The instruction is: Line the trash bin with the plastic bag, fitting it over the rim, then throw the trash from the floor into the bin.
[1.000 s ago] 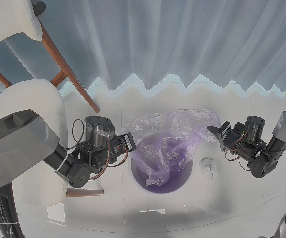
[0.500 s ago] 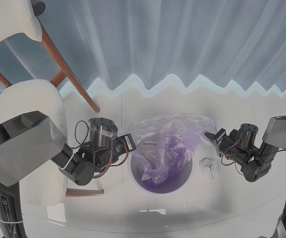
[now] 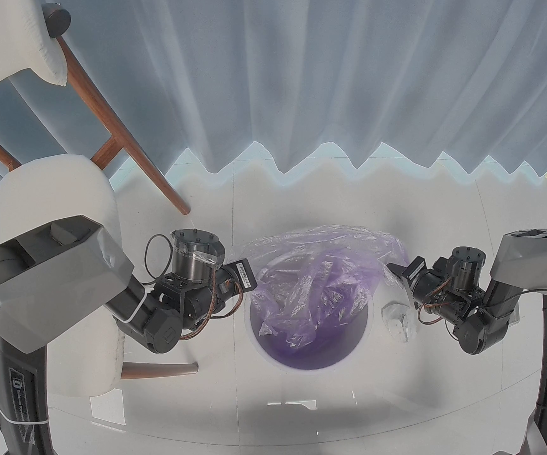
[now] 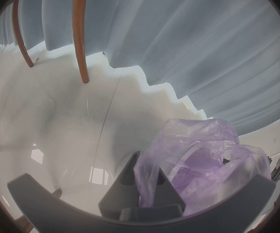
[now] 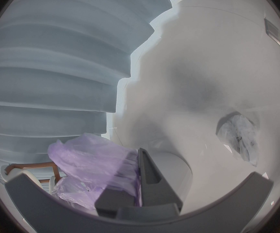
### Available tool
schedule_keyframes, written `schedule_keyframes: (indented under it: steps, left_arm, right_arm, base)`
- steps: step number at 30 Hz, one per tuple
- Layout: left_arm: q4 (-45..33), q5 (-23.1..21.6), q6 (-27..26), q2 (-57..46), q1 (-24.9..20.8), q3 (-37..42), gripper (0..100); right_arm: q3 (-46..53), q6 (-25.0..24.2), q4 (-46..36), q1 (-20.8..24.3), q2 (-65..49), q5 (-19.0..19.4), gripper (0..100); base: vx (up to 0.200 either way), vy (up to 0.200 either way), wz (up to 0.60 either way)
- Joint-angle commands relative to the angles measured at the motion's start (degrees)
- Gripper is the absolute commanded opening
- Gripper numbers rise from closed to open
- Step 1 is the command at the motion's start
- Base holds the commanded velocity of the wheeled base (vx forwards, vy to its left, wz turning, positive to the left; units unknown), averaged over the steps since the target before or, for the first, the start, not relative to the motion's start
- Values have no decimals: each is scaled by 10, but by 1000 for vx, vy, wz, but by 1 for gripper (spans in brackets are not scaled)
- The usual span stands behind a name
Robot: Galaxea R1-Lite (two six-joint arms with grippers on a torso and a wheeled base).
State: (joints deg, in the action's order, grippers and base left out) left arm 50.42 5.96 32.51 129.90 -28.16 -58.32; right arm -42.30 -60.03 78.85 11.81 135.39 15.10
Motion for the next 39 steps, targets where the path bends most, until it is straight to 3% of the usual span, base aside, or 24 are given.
schedule_keyframes:
  steps: [1,15,16,21,27,32,39]
  left_arm:
    - [0,0,0,6,-1,-1,0]
    - [12,31,0,-13,-16,4,0]
    - [14,31,-1,-14,-18,5,0]
    - [28,32,-3,-28,-19,13,0]
    - [28,33,-8,-46,-28,26,0]
    - [28,31,-28,-70,-47,54,0]
    - [28,32,-32,-70,-64,65,0]
  right_arm:
    - [0,1,7,-1,22,0,0]
    - [13,3,20,2,14,0,0]
    - [19,4,25,4,8,1,100]
    - [43,9,30,5,-40,5,100]
    - [89,8,-5,44,-124,5,100]
    - [101,8,-151,98,-223,11,100]
    - [82,4,-219,160,-277,17,100]
  base:
    - [0,0,0]
    - [0,0,0]
    - [0,0,0]
    - [0,0,0]
    - [0,0,0]
    - [0,0,0]
    - [0,0,0]
